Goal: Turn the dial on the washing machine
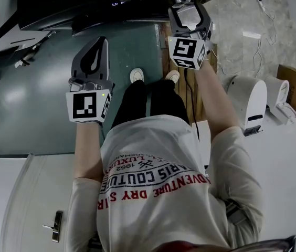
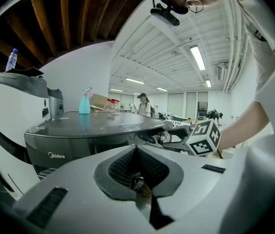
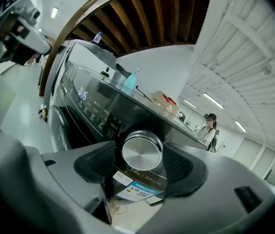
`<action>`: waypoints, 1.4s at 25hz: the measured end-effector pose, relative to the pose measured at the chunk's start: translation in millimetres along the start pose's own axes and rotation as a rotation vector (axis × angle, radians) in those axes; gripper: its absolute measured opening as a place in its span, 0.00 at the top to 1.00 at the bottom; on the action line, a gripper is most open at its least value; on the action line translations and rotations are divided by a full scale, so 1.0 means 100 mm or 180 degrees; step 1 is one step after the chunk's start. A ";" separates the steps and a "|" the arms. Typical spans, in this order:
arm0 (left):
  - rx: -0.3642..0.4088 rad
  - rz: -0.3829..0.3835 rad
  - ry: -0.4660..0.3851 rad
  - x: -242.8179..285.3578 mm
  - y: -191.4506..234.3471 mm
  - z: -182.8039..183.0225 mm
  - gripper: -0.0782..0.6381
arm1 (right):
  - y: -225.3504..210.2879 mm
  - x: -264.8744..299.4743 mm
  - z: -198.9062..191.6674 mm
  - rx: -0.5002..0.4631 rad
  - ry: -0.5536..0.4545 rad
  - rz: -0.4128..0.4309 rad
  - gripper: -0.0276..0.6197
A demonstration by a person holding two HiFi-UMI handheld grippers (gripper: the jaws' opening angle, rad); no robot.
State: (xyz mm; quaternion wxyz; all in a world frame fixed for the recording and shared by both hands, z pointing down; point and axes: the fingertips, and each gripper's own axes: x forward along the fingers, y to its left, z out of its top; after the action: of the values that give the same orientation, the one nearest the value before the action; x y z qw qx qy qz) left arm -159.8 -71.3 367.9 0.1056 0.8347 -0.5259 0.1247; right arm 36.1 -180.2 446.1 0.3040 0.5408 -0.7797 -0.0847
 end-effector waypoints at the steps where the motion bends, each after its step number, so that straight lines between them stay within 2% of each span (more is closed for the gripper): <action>1: 0.0004 -0.0002 0.0004 0.00 0.00 -0.01 0.87 | 0.01 0.00 0.00 -0.0104 -0.0005 -0.0022 0.50; 6: 0.0026 0.0003 0.0040 -0.02 0.02 -0.05 0.87 | -0.04 0.05 -0.05 -0.0522 0.0055 -0.0200 0.50; 11: 0.0006 0.0006 0.0060 -0.03 0.06 -0.10 0.87 | -0.04 0.08 -0.07 -0.0478 0.0143 -0.0188 0.51; 17: -0.0034 0.0012 0.0021 -0.01 0.11 -0.06 0.87 | -0.07 0.09 -0.07 0.0188 0.0269 -0.0070 0.51; 22: 0.0006 -0.0001 -0.0028 0.00 0.12 -0.01 0.87 | -0.12 0.08 -0.06 0.0836 0.0249 0.0145 0.51; 25: 0.0020 -0.0009 -0.0033 0.01 0.12 -0.01 0.87 | -0.14 0.08 -0.10 0.1043 0.0241 0.0203 0.51; 32: 0.0058 -0.0041 -0.0010 0.03 0.03 -0.02 0.87 | -0.13 0.07 -0.05 0.1004 0.0191 0.0231 0.51; 35: 0.0045 -0.0050 0.0013 0.03 0.01 -0.06 0.87 | -0.09 0.04 -0.03 0.0538 0.0149 0.0123 0.51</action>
State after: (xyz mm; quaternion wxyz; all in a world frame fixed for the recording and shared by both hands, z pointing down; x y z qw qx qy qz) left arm -159.7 -72.8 374.4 0.1018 0.8393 -0.5182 0.1293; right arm 43.9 -187.0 446.3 0.2769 0.5512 -0.7870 0.0000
